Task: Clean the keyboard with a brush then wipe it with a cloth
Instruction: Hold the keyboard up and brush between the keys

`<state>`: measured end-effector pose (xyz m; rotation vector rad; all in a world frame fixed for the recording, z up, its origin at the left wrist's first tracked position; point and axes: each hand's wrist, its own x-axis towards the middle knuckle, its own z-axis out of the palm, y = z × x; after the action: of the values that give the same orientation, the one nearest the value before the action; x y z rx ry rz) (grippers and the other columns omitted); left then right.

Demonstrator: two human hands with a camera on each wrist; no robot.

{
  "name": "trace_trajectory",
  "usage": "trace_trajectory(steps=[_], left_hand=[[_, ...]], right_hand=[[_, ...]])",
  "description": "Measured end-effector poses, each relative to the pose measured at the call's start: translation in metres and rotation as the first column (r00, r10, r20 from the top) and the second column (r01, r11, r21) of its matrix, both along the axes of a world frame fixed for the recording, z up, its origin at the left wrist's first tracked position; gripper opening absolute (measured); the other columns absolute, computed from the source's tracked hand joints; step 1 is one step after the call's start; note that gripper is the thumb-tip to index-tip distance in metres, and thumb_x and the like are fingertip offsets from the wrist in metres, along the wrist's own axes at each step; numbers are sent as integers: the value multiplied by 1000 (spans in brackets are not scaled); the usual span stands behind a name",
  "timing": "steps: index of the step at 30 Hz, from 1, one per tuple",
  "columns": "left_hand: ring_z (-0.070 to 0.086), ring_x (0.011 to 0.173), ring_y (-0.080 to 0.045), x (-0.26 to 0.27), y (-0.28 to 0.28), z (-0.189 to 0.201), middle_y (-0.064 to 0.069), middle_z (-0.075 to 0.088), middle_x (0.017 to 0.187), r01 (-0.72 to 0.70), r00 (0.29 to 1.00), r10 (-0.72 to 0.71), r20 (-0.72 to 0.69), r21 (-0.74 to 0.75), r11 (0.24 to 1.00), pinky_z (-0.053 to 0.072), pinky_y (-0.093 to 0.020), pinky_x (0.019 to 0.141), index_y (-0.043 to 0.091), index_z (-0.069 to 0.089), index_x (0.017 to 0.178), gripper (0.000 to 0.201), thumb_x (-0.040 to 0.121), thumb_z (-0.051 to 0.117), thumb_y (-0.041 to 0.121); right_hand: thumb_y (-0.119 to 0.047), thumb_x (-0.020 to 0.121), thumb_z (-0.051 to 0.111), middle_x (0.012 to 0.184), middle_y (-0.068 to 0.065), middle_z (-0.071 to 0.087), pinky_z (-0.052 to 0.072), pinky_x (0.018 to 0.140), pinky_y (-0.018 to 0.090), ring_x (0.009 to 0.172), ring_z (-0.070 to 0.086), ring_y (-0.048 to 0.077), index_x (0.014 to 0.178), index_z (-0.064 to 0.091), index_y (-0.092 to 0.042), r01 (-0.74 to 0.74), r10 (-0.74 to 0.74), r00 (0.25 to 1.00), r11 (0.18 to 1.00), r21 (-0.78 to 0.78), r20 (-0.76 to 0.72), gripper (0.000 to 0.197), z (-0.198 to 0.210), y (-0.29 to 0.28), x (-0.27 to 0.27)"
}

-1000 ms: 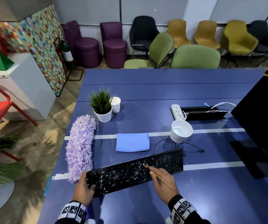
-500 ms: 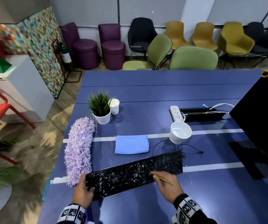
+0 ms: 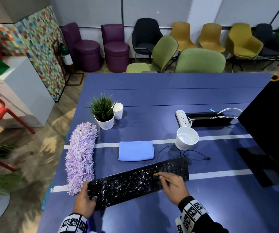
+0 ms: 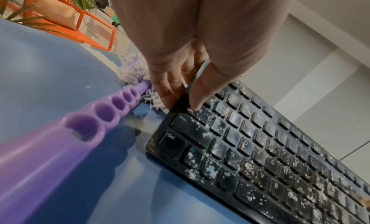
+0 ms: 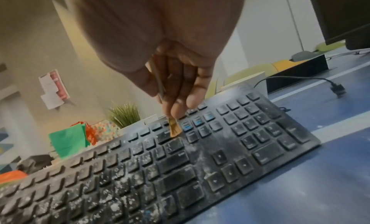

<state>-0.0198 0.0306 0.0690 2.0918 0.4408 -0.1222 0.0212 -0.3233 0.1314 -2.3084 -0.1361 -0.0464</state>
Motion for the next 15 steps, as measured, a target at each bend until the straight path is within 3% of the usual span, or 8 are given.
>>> trace_trajectory(steps=[2, 5, 8, 10, 13, 15], left_hand=[[67, 75, -22, 0, -1, 2, -12, 68, 93, -6, 1000, 6, -1, 0, 1000, 45, 1, 61, 19, 45, 114, 57, 75, 63, -19], [64, 72, -18, 1, -3, 3, -12, 67, 92, -10, 1000, 10, 8, -1, 1000, 43, -2, 61, 23, 43, 114, 59, 76, 62, -19], [66, 77, -23, 3, -1, -1, -13, 67, 95, -11, 1000, 11, -8, -19, 1000, 47, -6, 64, 19, 44, 118, 59, 77, 61, -19], [68, 78, -23, 3, 2, -2, -13, 68, 96, -7, 1000, 6, -18, -11, 1000, 48, -2, 63, 15, 46, 120, 58, 76, 61, -19], [68, 76, -22, 1, 2, -1, -12, 68, 94, -3, 1000, 3, -15, 10, 1000, 45, 1, 62, 16, 46, 119, 59, 75, 62, -19], [68, 74, -23, 2, 1, -1, -13, 68, 91, -3, 1000, 3, -1, 13, 1000, 48, -2, 64, 18, 46, 116, 58, 73, 63, -19]], right_hand=[[-19, 90, 60, 92, -5, 71, 55, 76, 15, 81, 65, -4, 99, 74, -18, 34, -37, 997, 998, 57, 65, 17, 5, 4, 3], [-38, 91, 52, 96, -10, 69, 47, 81, 6, 86, 63, -7, 103, 73, -22, -72, 70, 996, 997, 22, 62, 29, 10, 19, 2], [-20, 91, 59, 95, -2, 73, 46, 76, 3, 80, 65, 2, 98, 74, -16, 63, -63, 996, 998, -5, 67, 17, 6, 21, 6], [-9, 88, 61, 90, 3, 74, 44, 72, -1, 73, 65, -1, 93, 75, -12, 153, -154, 986, 988, 22, 71, 15, 7, 15, 8], [-8, 88, 62, 88, -7, 71, 47, 72, 3, 77, 65, -5, 99, 74, -18, 88, -94, 989, 994, 58, 110, 18, 18, 11, 8], [-9, 88, 63, 88, -10, 69, 50, 74, 8, 79, 65, -4, 100, 74, -20, 78, -90, 984, 994, 82, 155, 20, 20, 9, 10]])
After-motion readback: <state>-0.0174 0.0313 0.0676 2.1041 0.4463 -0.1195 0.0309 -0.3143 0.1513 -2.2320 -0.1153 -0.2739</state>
